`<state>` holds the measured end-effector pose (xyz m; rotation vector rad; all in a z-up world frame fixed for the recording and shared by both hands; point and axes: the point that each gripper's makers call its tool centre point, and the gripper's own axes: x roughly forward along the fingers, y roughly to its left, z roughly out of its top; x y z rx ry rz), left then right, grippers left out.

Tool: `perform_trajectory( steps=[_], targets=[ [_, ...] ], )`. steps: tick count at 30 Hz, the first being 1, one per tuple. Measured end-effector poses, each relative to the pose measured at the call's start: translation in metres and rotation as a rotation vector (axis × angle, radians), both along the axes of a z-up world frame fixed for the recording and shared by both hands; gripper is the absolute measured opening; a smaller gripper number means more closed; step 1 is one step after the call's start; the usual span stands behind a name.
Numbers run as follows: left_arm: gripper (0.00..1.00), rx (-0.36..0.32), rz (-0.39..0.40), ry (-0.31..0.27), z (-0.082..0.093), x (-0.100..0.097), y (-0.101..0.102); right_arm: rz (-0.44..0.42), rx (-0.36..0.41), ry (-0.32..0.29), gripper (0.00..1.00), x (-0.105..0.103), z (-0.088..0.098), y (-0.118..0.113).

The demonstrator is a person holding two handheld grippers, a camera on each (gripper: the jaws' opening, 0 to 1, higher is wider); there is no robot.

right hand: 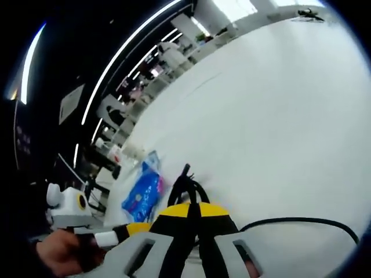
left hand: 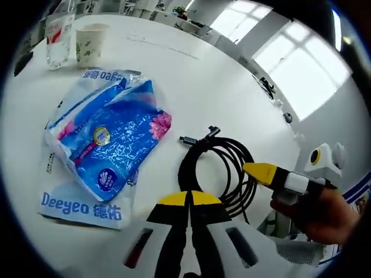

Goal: Arrange the tabletop items into an orderly group along one side of the table until the central work area is clear of visible clutter.

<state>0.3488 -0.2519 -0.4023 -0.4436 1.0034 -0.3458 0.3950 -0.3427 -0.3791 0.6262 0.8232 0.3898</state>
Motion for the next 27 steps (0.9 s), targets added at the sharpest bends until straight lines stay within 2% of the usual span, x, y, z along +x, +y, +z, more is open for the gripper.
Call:
perform_trajectory(
  steps=[6, 16, 22, 27],
  targets=[
    [0.0, -0.018, 0.011, 0.01, 0.003, 0.005, -0.009, -0.03, 0.011, 0.01, 0.0, 0.009, 0.0, -0.008],
    [0.02, -0.074, 0.076, 0.013, 0.011, 0.03, -0.016, -0.071, 0.017, 0.02, 0.0, 0.03, -0.005, -0.017],
    [0.1, -0.097, 0.074, 0.036, 0.006, 0.04, -0.019, -0.079, 0.015, 0.029, 0.0, 0.039, -0.01, -0.018],
    [0.1, -0.113, 0.075, 0.05, 0.0, 0.043, -0.025, -0.078, 0.014, 0.033, 0.0, 0.043, -0.014, -0.017]
  ],
)
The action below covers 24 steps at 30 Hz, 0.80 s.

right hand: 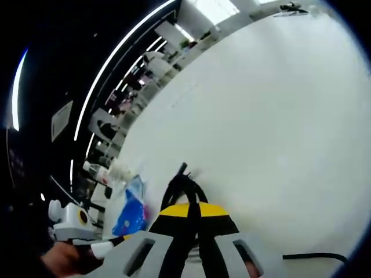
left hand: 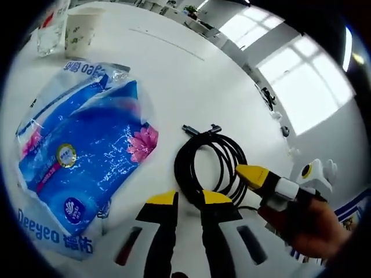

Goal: Arrange the tabletop items into an orderly group along one side of the table until the central work area is clear of visible clutter.

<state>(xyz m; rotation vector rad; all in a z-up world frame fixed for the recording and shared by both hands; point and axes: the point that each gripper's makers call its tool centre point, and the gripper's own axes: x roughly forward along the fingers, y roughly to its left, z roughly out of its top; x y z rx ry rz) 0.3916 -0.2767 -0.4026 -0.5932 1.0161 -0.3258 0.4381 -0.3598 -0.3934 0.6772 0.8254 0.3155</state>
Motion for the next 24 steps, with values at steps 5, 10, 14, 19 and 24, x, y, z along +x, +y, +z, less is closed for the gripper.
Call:
perform_trajectory(
  steps=[5, 10, 14, 19, 24],
  targets=[
    [0.04, -0.004, 0.009, 0.017, -0.008, 0.007, -0.001, 0.005, 0.002, 0.004, 0.0, 0.003, 0.0, 0.001],
    [0.01, -0.019, 0.044, 0.014, -0.004, 0.011, -0.002, 0.002, 0.006, 0.006, 0.0, 0.008, -0.001, 0.0],
    [0.0, -0.026, 0.052, 0.004, -0.004, 0.021, 0.001, 0.008, 0.009, 0.004, 0.0, 0.016, -0.002, 0.003],
    [0.0, -0.029, 0.081, -0.003, -0.008, 0.039, 0.009, 0.02, 0.017, -0.007, 0.0, 0.029, 0.0, 0.007],
    [0.0, -0.04, 0.126, -0.015, -0.003, 0.048, 0.009, 0.041, 0.014, -0.021, 0.0, 0.048, 0.001, 0.012]
  ],
)
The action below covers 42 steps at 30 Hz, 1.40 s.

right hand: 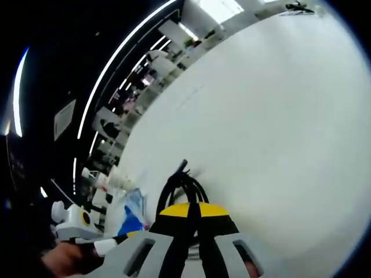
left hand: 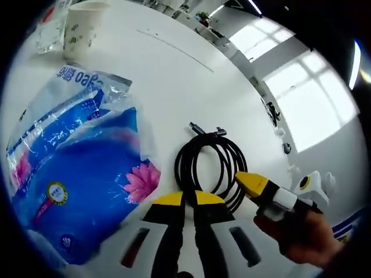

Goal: Arrange the tabletop items into an orderly group along one side of the table until the central work area is clear of visible clutter.

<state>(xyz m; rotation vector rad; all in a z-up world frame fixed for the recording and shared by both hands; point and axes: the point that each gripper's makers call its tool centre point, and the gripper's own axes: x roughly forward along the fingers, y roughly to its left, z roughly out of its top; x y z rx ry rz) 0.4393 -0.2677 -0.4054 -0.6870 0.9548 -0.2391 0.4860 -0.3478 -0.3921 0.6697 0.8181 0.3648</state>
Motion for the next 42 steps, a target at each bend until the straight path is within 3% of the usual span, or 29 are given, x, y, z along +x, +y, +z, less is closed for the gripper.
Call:
perform_trajectory(
  steps=[5, 13, 22, 27, 31, 34, 38, 42],
  targets=[
    [0.0, 0.013, 0.016, -0.01, 0.001, 0.018, 0.003, 0.004, 0.0, -0.003, 0.0, 0.014, 0.0, 0.001],
    [0.0, 0.038, 0.003, -0.025, 0.003, 0.029, -0.006, -0.008, -0.016, 0.021, 0.0, 0.026, -0.008, -0.009],
    [0.0, 0.051, 0.012, -0.014, 0.002, 0.032, -0.011, 0.028, -0.059, 0.031, 0.0, 0.039, -0.018, -0.011],
    [0.0, 0.054, 0.015, -0.012, 0.003, 0.032, -0.011, 0.039, -0.081, 0.016, 0.01, 0.033, -0.015, -0.012],
    [0.03, 0.059, 0.015, -0.006, 0.001, 0.033, -0.009, 0.039, -0.104, 0.012, 0.04, 0.033, -0.013, -0.014],
    [0.05, 0.061, 0.017, -0.006, 0.001, 0.034, -0.004, 0.048, -0.117, 0.013, 0.13, 0.034, -0.014, -0.016],
    [0.06, 0.066, 0.018, -0.016, 0.012, 0.032, -0.001, 0.042, -0.128, 0.009, 0.18, 0.036, -0.014, -0.022],
    [0.06, 0.072, 0.012, -0.032, 0.019, 0.033, 0.006, 0.035, -0.12, -0.011, 0.18, 0.032, 0.003, -0.023]
  ],
)
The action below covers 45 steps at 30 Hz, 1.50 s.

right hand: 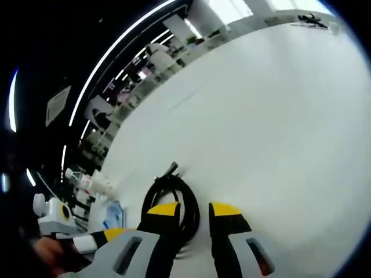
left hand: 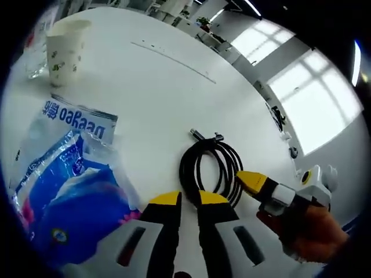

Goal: Arrange the tabletop items into an orderly group along one side of the table until the central work area is clear of visible clutter.

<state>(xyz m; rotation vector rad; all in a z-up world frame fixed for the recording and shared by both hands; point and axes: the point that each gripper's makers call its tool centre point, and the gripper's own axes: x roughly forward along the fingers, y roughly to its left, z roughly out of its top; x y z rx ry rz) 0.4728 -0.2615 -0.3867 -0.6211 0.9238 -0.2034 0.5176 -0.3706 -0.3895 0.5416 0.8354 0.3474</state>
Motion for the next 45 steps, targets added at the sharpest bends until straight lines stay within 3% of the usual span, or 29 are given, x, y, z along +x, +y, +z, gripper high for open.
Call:
perform_trajectory(
  steps=[12, 19, 33, 41, 45],
  targets=[
    [0.09, 0.0, -0.019, -0.05, 0.018, -0.004, 0.013, 0.029, 0.005, -0.037, 0.18, 0.0, 0.012, 0.006],
    [0.08, 0.035, -0.012, -0.09, 0.027, -0.007, 0.042, 0.057, 0.004, -0.047, 0.2, 0.0, 0.014, 0.013],
    [0.09, 0.105, 0.062, -0.118, 0.044, -0.042, 0.101, 0.073, -0.041, -0.091, 0.21, 0.004, 0.024, 0.017],
    [0.09, 0.152, 0.106, -0.123, 0.048, -0.062, 0.125, 0.128, -0.039, -0.105, 0.21, 0.005, 0.026, 0.034],
    [0.1, 0.182, 0.136, -0.128, 0.052, -0.073, 0.137, 0.161, -0.04, -0.11, 0.22, -0.006, 0.031, 0.046]
  ],
)
